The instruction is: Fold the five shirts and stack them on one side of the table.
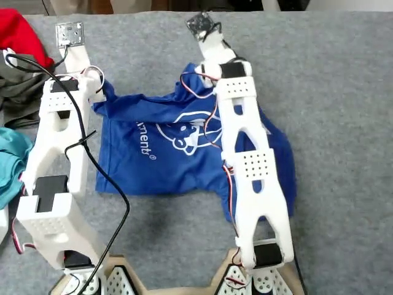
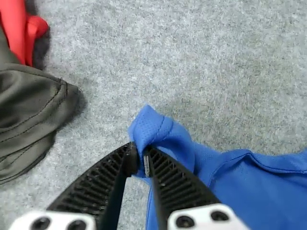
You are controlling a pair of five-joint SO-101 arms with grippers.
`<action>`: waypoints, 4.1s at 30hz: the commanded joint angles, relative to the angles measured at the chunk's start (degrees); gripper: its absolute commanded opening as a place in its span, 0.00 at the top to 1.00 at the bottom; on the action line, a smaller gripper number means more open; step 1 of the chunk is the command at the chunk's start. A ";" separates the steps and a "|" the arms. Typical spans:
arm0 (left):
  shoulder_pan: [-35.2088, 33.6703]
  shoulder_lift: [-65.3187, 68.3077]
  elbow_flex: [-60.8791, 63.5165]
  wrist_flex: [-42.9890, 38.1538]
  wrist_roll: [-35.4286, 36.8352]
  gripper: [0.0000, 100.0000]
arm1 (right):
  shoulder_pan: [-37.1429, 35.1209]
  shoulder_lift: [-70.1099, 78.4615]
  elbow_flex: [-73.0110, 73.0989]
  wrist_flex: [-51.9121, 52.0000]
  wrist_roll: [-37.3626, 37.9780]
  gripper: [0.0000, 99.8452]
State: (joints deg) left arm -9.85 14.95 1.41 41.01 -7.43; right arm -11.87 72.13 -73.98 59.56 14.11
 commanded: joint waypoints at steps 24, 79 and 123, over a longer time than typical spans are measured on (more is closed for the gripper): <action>-0.26 -0.75 -3.16 4.48 -0.18 0.98 | 6.73 -1.71 -20.35 28.31 -0.97 0.99; -1.85 -0.40 -9.14 12.66 0.18 0.98 | 4.70 -3.91 4.44 12.75 -15.12 0.83; -6.95 -0.31 -32.18 36.75 -0.18 0.98 | 14.73 -48.22 21.41 42.81 -10.37 0.99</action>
State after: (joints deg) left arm -15.82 14.95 -27.60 75.91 -7.34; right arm 1.14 30.29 -66.86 101.41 2.95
